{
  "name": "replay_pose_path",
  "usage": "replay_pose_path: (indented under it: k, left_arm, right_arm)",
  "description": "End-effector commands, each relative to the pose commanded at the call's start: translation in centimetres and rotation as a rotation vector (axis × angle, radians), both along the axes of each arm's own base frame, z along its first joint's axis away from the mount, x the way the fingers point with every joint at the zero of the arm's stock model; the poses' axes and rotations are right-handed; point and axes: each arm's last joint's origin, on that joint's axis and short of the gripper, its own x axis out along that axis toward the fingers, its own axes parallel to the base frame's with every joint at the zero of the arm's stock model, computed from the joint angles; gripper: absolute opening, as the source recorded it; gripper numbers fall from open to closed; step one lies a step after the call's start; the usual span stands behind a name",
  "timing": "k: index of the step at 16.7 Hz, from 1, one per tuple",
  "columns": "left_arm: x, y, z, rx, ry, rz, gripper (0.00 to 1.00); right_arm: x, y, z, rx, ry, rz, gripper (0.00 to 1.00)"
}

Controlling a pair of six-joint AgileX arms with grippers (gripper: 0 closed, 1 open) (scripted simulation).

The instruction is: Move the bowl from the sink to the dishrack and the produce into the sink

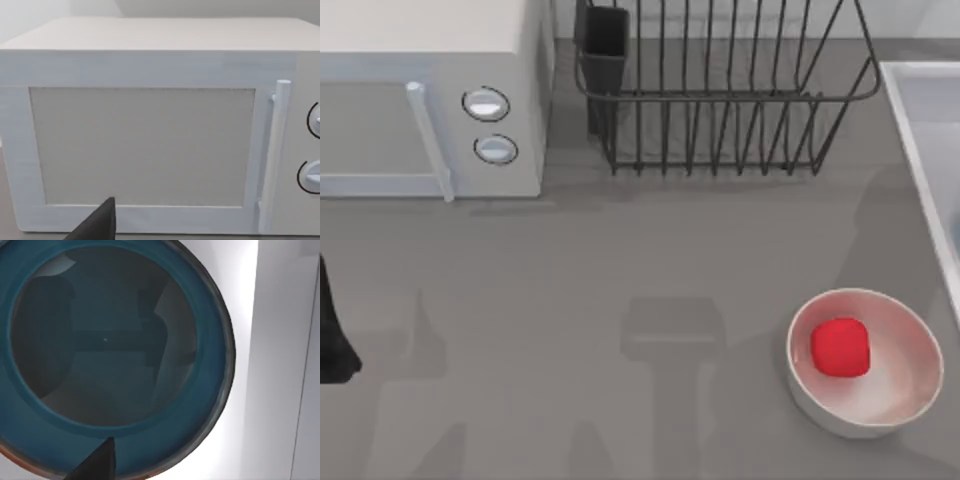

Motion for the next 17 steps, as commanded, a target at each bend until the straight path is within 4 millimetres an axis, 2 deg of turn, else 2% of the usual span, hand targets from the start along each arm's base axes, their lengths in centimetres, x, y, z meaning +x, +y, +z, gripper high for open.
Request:
replay_pose_path:
  k: [5,8,13,17]
  left_arm:
    - [0.0,0.0,0.0,0.000,0.000,0.000,1.00]
    - [0.0,0.0,0.0,0.000,0.000,0.000,1.00]
    - [0.0,0.0,0.0,0.000,0.000,0.000,1.00]
    - [0.0,0.0,0.0,0.000,0.000,0.000,1.00]
  right_arm:
    - [0.1,0.2,-0.1,-0.001,0.000,0.004,1.00]
    - [0.5,0.0,-2.8,0.001,0.003,-0.001,1.00]
    - [1.0,0.0,-9.3,-0.001,-0.003,0.000,1.00]
    - [1.0,0.0,-10.0,0.000,0.000,0.000,1.00]
